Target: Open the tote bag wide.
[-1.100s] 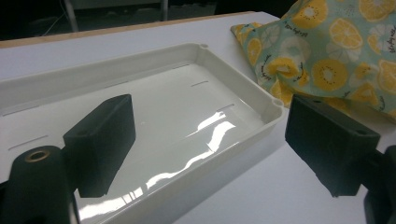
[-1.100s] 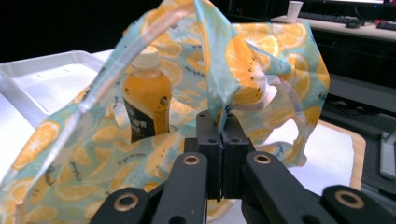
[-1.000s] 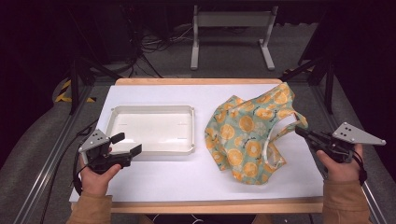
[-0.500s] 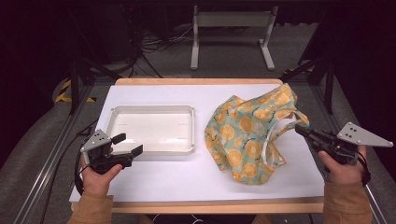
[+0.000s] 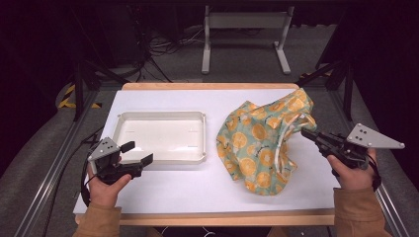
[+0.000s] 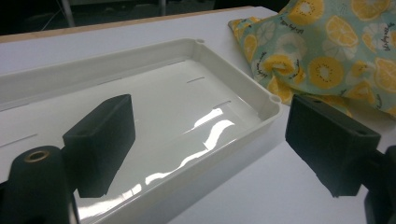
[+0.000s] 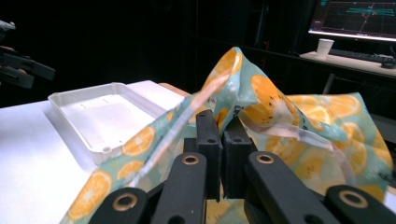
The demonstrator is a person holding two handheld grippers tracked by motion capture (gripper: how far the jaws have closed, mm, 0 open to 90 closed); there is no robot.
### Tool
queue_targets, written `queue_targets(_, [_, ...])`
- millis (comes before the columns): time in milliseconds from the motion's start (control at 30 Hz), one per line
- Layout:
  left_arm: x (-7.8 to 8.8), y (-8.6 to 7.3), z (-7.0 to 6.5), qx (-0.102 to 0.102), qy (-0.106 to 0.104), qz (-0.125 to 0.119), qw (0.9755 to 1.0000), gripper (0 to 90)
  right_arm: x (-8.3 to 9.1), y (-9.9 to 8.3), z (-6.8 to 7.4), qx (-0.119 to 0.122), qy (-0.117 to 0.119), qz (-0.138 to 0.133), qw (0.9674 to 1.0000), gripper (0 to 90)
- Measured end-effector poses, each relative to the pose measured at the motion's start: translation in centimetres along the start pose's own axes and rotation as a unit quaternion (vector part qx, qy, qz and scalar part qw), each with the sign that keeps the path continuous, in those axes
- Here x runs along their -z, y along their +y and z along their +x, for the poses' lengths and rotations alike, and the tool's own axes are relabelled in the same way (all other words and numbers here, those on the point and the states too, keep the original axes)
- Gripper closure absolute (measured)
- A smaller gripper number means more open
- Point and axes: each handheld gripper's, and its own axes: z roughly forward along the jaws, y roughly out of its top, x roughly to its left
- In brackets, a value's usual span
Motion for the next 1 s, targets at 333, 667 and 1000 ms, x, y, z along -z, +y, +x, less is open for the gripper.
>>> queue_targets(333, [-0.3, -0.1, -0.2, -0.002, -0.004, 0.004, 1.0000, 16.5, -1.8, 1.2, 0.9, 0.006, 0.024, -0.009, 0.9996, 87.5])
queue_targets(667, [-0.7, -0.1, -0.6, -0.005, -0.010, 0.008, 0.9999, 16.2, -2.9, 2.6, 1.8, 0.017, 0.043, -0.015, 0.9988, 87.5])
queue_targets(1000, [-0.5, 0.1, -0.6, -0.005, -0.019, 0.005, 0.9998, 15.5, -4.3, 4.0, 2.7, 0.028, 0.064, -0.018, 0.9974, 87.6])
